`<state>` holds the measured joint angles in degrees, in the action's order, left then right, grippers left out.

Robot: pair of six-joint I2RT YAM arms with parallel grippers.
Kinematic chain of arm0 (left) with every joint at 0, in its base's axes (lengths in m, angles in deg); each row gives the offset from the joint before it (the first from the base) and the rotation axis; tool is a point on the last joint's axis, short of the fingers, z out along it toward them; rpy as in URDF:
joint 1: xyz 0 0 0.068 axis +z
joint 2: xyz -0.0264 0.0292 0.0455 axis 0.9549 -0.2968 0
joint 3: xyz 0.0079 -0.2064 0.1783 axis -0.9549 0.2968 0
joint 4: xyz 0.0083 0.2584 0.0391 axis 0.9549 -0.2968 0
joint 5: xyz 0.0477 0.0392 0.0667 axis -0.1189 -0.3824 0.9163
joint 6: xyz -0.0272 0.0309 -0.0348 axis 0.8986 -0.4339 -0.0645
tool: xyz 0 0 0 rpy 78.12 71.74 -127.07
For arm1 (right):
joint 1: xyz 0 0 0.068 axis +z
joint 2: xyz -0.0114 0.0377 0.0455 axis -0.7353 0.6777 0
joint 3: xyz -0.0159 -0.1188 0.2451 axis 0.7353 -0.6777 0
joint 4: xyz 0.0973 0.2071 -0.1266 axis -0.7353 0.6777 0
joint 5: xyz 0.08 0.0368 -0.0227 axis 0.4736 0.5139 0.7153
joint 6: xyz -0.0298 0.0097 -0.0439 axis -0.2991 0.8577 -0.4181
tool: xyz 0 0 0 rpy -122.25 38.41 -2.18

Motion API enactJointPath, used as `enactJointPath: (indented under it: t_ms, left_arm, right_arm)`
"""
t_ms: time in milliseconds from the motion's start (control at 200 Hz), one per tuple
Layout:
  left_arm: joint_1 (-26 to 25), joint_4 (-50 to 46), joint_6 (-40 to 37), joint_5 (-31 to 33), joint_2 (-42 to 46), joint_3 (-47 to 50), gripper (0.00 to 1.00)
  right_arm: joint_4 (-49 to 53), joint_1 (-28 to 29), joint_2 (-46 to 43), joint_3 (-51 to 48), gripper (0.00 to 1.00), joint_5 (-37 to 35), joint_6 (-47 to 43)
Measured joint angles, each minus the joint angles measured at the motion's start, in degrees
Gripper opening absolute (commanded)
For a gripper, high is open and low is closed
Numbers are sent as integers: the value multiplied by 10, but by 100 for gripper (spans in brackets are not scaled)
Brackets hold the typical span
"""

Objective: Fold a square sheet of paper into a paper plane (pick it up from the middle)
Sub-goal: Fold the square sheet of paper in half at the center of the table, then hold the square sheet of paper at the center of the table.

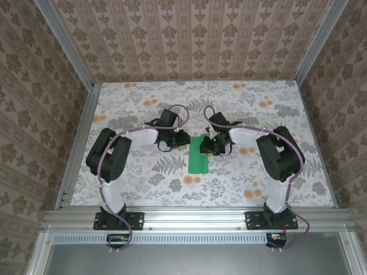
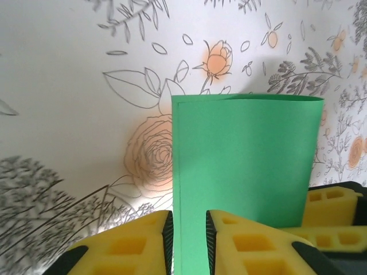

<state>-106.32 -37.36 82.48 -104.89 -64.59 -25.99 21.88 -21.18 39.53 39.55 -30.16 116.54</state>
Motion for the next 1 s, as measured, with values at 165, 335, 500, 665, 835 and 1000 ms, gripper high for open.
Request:
enactJointPath:
  t_ms: [165,335,500,665,835,1000]
  left_arm:
    - [15,15,8,17,38,29,30]
    - [22,22,12,25,46,42,31]
    - [22,29,12,23,46,45,31]
    - [21,32,12,15,45,45,31]
    - [13,31,11,7,33,39,31]
    - [3,30,8,-2,19,22,30]
  right_arm:
    - [-4,-1,0,-2,29,0,2]
    - [-4,-2,0,-2,32,0,9]
    - [-5,-2,1,-2,34,0,16]
    - [-2,-2,4,1,35,1,16]
    - [4,-2,8,7,35,3,16]
    - [9,-3,12,11,36,5,16]
